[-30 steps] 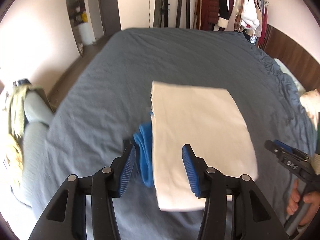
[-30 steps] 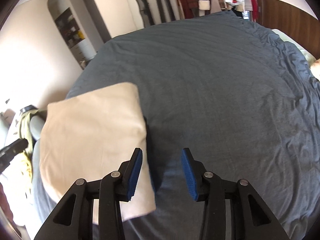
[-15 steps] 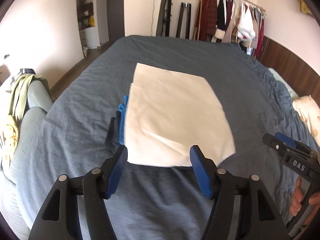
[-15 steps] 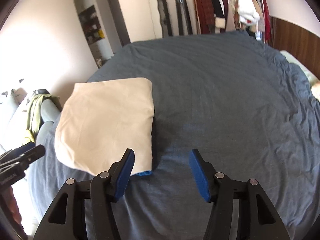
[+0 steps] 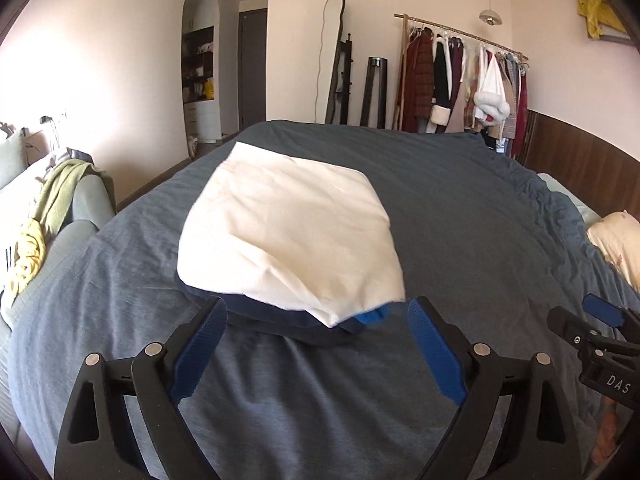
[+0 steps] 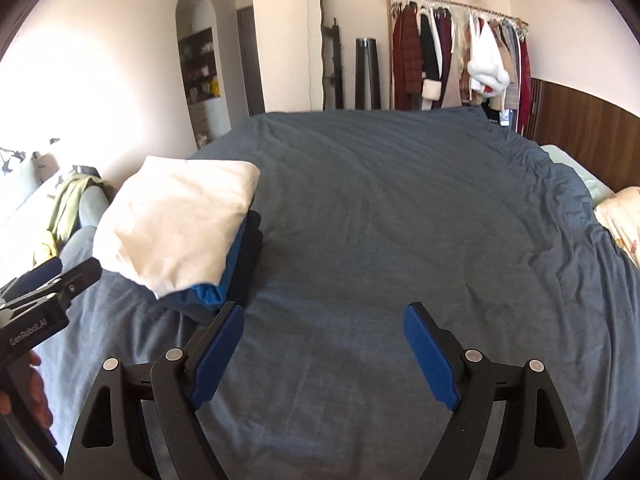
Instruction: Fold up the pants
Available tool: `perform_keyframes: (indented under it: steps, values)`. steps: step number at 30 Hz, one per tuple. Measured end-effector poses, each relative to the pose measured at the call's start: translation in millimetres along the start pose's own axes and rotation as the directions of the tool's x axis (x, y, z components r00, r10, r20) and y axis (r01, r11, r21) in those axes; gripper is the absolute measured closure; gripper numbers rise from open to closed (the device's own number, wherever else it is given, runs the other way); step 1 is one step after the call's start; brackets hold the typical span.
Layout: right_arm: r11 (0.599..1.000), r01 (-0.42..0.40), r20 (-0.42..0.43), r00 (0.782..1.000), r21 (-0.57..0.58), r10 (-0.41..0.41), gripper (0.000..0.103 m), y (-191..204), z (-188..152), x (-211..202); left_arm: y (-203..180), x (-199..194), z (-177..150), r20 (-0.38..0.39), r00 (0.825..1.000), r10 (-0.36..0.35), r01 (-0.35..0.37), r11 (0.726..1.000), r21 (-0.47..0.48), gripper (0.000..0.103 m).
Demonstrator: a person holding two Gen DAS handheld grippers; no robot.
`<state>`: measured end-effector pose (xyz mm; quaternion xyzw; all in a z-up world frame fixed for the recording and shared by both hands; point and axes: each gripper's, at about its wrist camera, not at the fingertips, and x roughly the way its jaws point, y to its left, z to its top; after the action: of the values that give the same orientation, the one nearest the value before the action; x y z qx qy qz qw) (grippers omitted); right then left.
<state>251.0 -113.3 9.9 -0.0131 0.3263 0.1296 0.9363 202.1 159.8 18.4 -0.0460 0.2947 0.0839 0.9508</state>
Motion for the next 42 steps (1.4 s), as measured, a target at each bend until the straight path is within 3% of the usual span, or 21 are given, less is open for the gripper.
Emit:
perform_keyframes:
  steps: [9,17,31,42]
  values:
    - [0.999,0.001,0.079,0.997,0.046,-0.005,0.019,-20,-44,-11,-20,-27,-38,0.054,0.998,-0.02,0.016,0.997,0.079,0.01]
    - [0.997,0.067,0.141,0.988,0.027,-0.07,0.019,-16,-79,-62,-35,-71,-72,0.068,0.997,-0.022,0.011,0.988,0.152,0.007]
    - [0.991,0.127,0.163,0.978,0.047,-0.133,0.019,-35,-120,-132,-63,-133,-100,0.085,0.995,-0.044,0.029,0.985,0.171,0.002]
    - [0.988,0.147,0.174,0.973,0.056,-0.154,0.019,-46,-136,-164,-73,-158,-115,0.081,0.995,-0.051,0.036,0.984,0.174,0.0]
